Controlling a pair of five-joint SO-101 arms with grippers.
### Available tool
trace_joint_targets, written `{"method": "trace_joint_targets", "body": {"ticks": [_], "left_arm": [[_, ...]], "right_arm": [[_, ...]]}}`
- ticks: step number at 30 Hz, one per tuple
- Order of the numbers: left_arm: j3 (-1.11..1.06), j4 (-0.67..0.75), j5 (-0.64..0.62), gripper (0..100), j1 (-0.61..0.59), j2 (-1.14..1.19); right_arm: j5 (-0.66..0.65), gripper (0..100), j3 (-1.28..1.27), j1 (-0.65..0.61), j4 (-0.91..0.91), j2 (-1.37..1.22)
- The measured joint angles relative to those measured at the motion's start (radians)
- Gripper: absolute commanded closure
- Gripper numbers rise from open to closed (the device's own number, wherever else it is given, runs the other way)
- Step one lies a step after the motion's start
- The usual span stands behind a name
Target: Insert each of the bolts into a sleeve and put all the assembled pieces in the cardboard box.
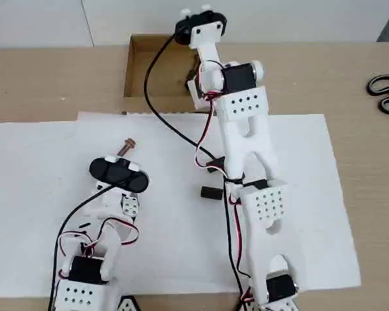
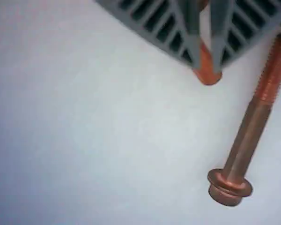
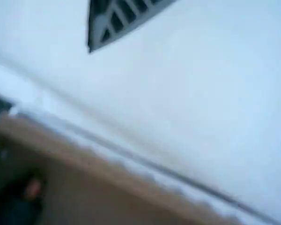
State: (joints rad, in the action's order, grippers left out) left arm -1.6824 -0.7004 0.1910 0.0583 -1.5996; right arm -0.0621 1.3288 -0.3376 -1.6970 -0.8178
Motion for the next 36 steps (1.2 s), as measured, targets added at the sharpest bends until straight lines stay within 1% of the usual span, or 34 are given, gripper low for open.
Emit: {"method": "trace_joint_targets", "body": {"ticks": [7, 11, 13, 22, 29, 36], "left_arm": [[0.000, 0.000, 0.000, 99, 0.000, 0.000], [0.000, 0.000, 0.000, 99, 0.000, 0.000], [0.000, 0.000, 0.000, 99, 0.000, 0.000], [0.000, 0.000, 0.000, 99, 0.000, 0.000], [0.000, 0.000, 0.000, 99, 0.000, 0.000], [0.000, 0.000, 0.000, 99, 0.000, 0.000]], "right_arm": [[-0.014, 80.6, -0.535, 0.000, 0.000, 0.365], [-0.018, 80.6, -0.735, 0.000, 0.000, 0.479], [-0.044, 80.6, -0.806, 0.000, 0.000, 0.516], [-0.152, 80.8, -1.048, 0.000, 0.003, 0.548], [-0.155, 80.8, -1.128, 0.008, 0.052, 0.549], [-0.155, 80.9, -1.203, 0.066, 0.135, 0.549]]}}
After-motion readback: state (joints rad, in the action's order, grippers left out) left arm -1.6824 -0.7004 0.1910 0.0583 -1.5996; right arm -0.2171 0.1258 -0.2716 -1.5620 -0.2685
